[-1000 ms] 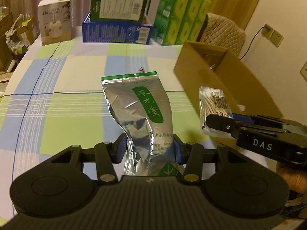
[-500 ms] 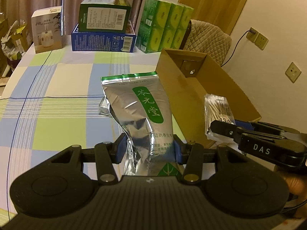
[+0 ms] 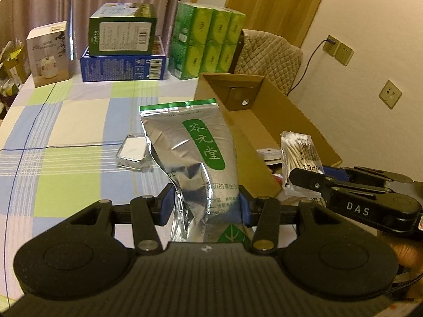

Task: Organize objects
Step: 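Carry the snack bag and cotton swab bag toward the cardboard box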

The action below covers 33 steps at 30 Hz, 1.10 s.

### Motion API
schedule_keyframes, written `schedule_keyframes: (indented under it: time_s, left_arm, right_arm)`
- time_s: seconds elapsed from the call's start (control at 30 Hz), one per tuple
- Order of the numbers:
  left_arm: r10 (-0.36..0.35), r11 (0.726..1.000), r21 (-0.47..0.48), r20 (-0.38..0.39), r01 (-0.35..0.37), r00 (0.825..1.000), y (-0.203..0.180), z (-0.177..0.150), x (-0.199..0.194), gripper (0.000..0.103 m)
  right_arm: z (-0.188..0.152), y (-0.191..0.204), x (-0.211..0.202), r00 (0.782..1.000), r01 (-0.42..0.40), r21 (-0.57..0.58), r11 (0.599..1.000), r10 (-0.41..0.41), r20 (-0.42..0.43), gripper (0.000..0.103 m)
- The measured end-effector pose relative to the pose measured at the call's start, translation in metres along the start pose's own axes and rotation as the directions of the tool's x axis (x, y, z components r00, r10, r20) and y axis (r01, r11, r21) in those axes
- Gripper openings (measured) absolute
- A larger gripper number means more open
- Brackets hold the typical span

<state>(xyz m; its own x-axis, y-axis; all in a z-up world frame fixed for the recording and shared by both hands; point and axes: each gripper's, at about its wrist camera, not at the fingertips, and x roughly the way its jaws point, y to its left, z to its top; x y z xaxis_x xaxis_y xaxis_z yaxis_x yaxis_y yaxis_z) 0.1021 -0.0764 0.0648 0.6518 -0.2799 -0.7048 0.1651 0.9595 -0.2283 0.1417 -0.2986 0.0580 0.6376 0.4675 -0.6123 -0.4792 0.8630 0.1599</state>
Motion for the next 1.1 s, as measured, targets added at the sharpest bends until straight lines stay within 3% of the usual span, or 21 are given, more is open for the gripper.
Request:
schedule_keyframes:
  time_s: [0.7,1.1]
  left_arm:
    - [-0.065,0.996,0.058,-0.023,0.067,0.998,-0.068,0.025,0.038,0.043]
    - [-0.111,0.991,0.076,-0.023,0.113,0.994,-0.108,0.057,0.068,0.043]
  right_arm:
    - [0.004,-0.081,-0.026,0.99,0.14,-0.049,0.989,-0.14,0.006,0.029]
    - [0.023,-0.111,-0.015,0.99,0.137,-0.062,0.989,-0.138,-0.004,0.029]
